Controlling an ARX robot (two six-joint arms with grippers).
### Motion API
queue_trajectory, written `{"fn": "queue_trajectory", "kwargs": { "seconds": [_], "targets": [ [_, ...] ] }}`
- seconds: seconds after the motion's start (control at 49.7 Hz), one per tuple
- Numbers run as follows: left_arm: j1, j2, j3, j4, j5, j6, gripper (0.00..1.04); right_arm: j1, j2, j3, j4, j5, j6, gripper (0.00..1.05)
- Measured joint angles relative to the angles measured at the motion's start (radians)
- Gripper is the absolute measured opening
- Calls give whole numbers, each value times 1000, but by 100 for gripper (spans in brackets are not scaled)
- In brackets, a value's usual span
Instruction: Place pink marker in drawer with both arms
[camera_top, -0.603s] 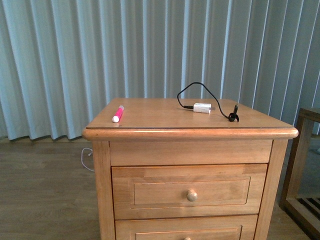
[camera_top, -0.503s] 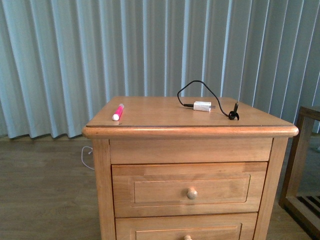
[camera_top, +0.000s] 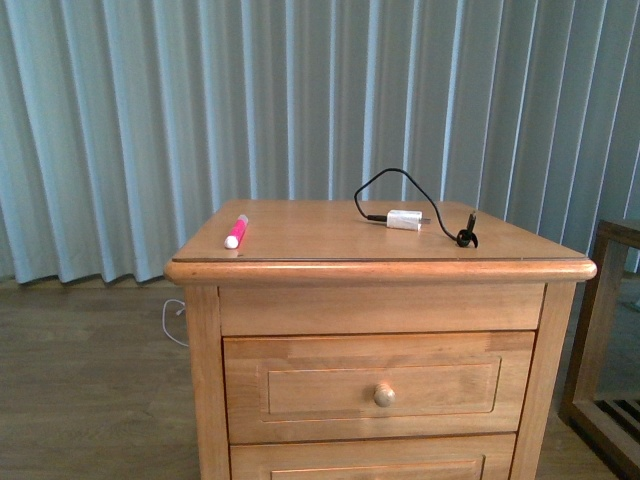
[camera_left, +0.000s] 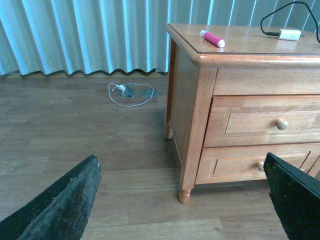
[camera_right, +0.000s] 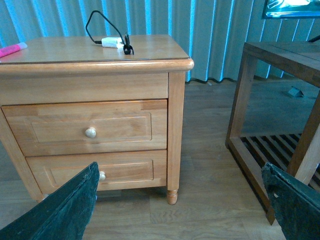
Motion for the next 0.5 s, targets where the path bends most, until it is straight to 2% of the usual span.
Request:
{"fn": "queue_trajectory", "kwargs": {
  "seconds": [0.422,0.503],
  "targets": [
    [0,0,0,0,0,0,99,0,0,0,0,0,0,96],
    [0,0,0,0,0,0,99,-7,72,43,-115,-71,-24,96]
  ]
}}
